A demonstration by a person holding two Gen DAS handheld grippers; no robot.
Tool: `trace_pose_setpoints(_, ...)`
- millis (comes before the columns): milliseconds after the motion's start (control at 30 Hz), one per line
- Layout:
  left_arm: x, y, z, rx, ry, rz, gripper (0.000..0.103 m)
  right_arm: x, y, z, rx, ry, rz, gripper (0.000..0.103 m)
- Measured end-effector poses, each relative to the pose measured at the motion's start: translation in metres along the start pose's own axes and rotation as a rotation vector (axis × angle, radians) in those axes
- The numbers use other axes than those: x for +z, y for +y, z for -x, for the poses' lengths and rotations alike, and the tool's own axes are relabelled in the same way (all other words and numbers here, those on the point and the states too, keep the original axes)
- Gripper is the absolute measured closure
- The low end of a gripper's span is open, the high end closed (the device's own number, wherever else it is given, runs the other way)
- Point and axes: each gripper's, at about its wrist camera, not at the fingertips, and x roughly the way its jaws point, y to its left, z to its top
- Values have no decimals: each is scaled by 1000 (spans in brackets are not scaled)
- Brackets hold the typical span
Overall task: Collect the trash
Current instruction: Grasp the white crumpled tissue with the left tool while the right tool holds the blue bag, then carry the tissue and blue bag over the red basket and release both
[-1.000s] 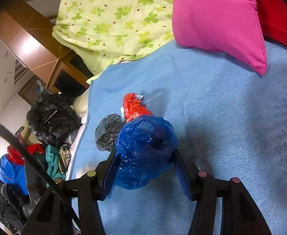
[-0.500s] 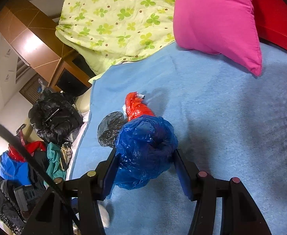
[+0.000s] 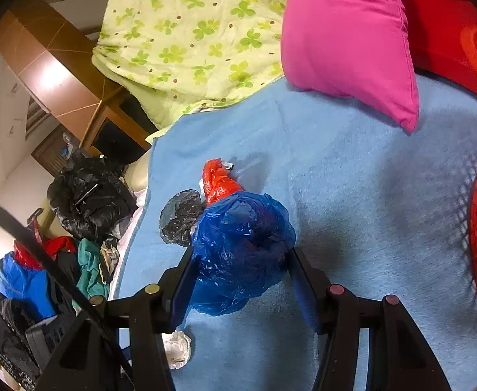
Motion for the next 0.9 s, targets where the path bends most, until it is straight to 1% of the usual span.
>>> trace_pose_setpoints(100,-2,-4,-11,26,22,3,31,0,2,7,2,-16,20,44)
trace_pose_setpoints(167,-3,-4,-16,43,35,10,35,1,3,14,7,-30,30,44)
trace_pose_setpoints(233,-4,-3,-19,46,42,28,54,1,4,19,13,-39,41,44)
trace_pose_setpoints(300,-3,-1,-20,45,36,47,59,0,6,24,15,-48,57,44)
trace_pose_setpoints(333,-3,-1,-19,48,28,50,65,0,7,26,16,-51,64,44)
trace_pose_setpoints(367,-3,-1,-18,51,24,53,67,-1,8,29,17,-54,72,44)
trace_pose_setpoints(467,-4,-1,-11,46,6,63,69,-3,11,37,16,-71,100,44)
trace_pose_setpoints(600,-6,-6,3,47,-19,54,72,-7,18,55,27,-118,154,44)
trace_pose_setpoints(767,-3,-24,30,47,-74,5,72,-14,29,81,30,-196,230,44)
trace_pose_setpoints(900,2,-45,46,51,-114,-43,72,-18,32,99,18,-241,264,44)
